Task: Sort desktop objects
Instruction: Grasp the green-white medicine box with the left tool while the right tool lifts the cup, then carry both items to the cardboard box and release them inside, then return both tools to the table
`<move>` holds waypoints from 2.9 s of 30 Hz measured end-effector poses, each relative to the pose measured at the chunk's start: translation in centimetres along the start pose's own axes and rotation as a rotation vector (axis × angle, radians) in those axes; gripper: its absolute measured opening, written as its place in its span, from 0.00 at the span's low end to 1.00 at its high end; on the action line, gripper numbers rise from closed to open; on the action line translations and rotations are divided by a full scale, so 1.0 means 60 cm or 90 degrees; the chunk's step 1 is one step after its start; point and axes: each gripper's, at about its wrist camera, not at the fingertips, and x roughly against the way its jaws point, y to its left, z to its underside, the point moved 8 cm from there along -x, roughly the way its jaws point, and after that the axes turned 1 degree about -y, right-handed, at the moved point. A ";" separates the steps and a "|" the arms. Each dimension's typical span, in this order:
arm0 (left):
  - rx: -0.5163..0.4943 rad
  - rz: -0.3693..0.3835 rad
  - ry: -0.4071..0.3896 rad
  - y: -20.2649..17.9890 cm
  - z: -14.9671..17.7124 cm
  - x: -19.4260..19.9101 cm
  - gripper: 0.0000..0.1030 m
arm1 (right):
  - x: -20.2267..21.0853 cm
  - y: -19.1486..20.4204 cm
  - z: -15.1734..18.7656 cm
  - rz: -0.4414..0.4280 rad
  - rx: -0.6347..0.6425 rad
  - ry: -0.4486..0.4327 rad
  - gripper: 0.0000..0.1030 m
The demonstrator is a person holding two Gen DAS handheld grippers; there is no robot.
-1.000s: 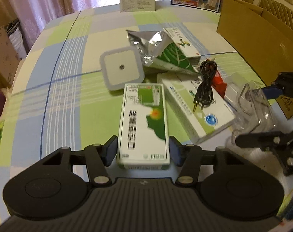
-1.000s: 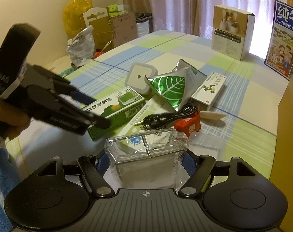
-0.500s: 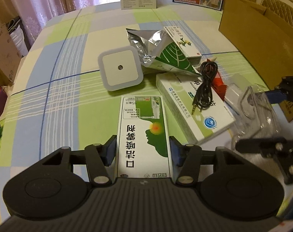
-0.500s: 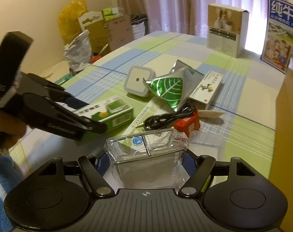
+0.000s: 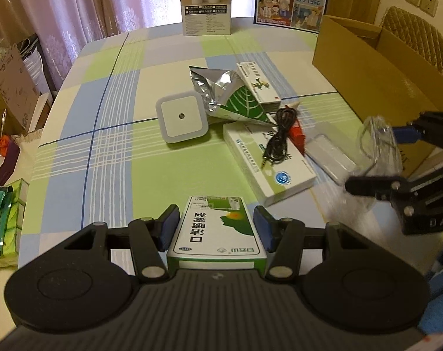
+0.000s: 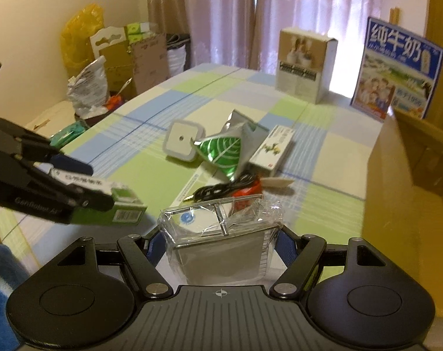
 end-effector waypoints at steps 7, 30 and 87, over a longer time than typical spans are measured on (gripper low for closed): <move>-0.010 0.001 -0.016 -0.017 -0.008 0.033 0.49 | 0.025 -0.007 -0.022 0.020 0.008 -0.013 0.70; -0.094 0.104 -0.131 -0.241 -0.207 0.108 0.49 | 0.229 -0.300 -0.089 0.191 -0.096 -0.088 0.70; -0.053 0.107 -0.115 -0.285 -0.221 0.014 0.60 | 0.203 -0.397 0.007 0.169 -0.167 -0.013 0.81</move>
